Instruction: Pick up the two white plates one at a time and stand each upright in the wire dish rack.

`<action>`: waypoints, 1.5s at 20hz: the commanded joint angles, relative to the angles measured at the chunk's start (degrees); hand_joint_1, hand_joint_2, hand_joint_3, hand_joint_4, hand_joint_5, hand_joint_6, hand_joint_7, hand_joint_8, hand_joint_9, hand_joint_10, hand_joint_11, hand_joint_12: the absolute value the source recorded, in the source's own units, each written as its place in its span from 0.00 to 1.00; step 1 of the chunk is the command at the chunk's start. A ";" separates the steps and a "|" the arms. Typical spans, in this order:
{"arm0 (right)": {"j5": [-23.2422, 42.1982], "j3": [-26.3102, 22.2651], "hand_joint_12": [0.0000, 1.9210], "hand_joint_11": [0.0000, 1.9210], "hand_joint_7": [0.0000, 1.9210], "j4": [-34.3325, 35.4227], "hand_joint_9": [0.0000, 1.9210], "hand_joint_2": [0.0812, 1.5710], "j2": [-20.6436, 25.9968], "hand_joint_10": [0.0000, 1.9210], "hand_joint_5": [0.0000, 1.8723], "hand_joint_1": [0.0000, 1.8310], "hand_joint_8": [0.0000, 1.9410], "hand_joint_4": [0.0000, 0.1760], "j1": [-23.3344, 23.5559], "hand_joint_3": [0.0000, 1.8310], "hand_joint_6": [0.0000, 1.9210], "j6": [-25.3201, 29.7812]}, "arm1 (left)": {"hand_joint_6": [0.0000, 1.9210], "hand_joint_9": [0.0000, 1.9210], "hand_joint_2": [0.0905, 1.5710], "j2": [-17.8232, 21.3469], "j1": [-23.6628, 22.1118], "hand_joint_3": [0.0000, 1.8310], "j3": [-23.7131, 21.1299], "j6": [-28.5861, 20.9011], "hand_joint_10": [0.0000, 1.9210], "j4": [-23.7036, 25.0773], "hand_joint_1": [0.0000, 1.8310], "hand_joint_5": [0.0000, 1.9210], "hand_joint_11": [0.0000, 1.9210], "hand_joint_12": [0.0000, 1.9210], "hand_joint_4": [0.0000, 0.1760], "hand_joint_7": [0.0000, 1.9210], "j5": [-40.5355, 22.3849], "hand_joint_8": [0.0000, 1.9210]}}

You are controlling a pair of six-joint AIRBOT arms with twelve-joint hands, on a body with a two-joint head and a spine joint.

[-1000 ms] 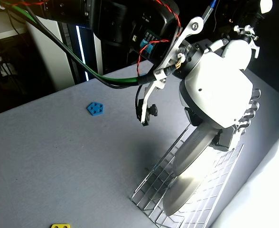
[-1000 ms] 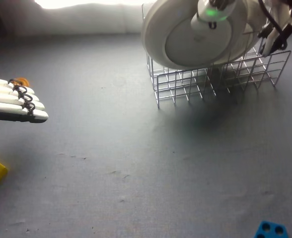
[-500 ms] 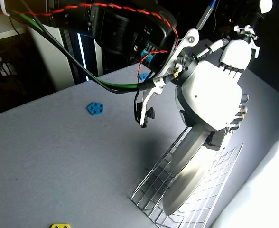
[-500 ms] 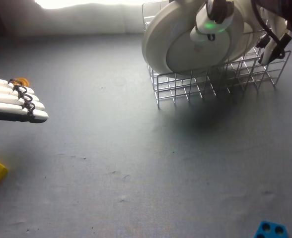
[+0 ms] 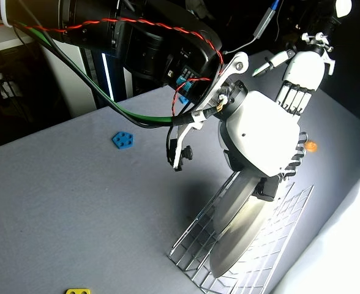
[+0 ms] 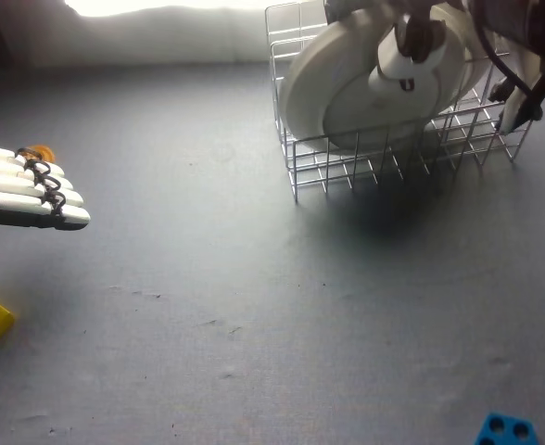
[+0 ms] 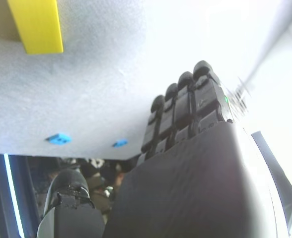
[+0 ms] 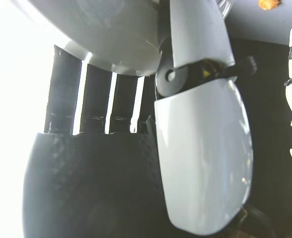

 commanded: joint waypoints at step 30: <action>-0.20 -1.90 0.55 0.01 0.25 -7.74 0.22 0.67 1.22 0.00 0.24 0.53 0.00 0.00 1.67 0.01 0.00 -0.25 | 0.00 0.00 0.60 -0.05 -0.11 0.00 0.19 -0.56 0.00 -3.58 0.00 0.00 0.00 0.00 0.00 0.00 -1.63 0.00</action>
